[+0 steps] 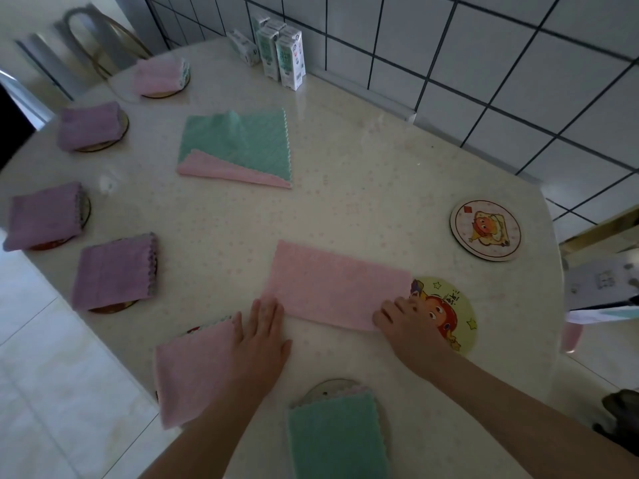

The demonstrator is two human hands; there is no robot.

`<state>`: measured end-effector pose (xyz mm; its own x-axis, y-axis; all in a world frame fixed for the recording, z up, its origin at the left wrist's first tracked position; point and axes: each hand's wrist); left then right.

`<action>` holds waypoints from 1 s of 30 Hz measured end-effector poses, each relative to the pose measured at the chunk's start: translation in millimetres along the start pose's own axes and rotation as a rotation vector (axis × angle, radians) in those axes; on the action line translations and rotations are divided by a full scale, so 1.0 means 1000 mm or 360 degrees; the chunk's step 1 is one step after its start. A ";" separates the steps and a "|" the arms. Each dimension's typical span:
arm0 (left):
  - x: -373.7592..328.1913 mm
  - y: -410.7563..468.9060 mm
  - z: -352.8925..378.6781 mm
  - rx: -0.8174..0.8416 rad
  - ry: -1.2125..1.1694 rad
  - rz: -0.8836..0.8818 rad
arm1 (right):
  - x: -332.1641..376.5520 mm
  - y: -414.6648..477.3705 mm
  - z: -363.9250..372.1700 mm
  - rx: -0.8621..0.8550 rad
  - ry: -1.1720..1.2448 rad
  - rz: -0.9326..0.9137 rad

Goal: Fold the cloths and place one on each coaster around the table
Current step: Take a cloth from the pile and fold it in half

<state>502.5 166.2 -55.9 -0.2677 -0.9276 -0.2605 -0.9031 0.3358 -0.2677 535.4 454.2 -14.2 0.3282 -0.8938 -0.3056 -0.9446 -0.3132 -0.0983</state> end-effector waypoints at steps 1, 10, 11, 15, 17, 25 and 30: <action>-0.002 0.005 -0.003 -0.0007 0.0014 -0.0027 | 0.008 -0.003 -0.005 -0.0046 0.0074 -0.0015; -0.061 -0.011 0.006 0.0182 -0.0224 0.0485 | 0.079 -0.034 -0.054 -0.0180 0.0723 -0.0238; -0.060 -0.014 0.011 0.0209 -0.0211 0.0531 | 0.084 -0.037 -0.057 -0.0155 0.0793 -0.0250; -0.041 -0.019 0.026 0.0207 -0.0207 0.0814 | 0.084 -0.039 -0.062 -0.0060 0.1074 -0.0318; -0.033 -0.020 0.022 0.0198 -0.0260 0.0952 | 0.070 -0.035 -0.057 -0.0001 0.1049 -0.0321; -0.010 -0.024 0.003 0.0264 -0.0252 0.1148 | 0.025 -0.016 -0.011 -0.0023 0.0307 -0.0621; -0.007 -0.028 -0.006 0.0224 -0.0465 0.1005 | 0.017 -0.006 0.005 0.0078 0.0123 -0.0891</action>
<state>527.3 162.5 -40.9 -0.6071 -0.4734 -0.6382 -0.5478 0.8311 -0.0954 546.8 443.1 -23.7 0.7769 -0.6172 -0.1244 -0.6251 -0.7324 -0.2698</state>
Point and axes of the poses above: each hand's wrist, its own y-axis towards the middle knuckle, its own z-axis out of the palm, x = y × z, and after that the axes turned 15 degrees about -y, right-handed
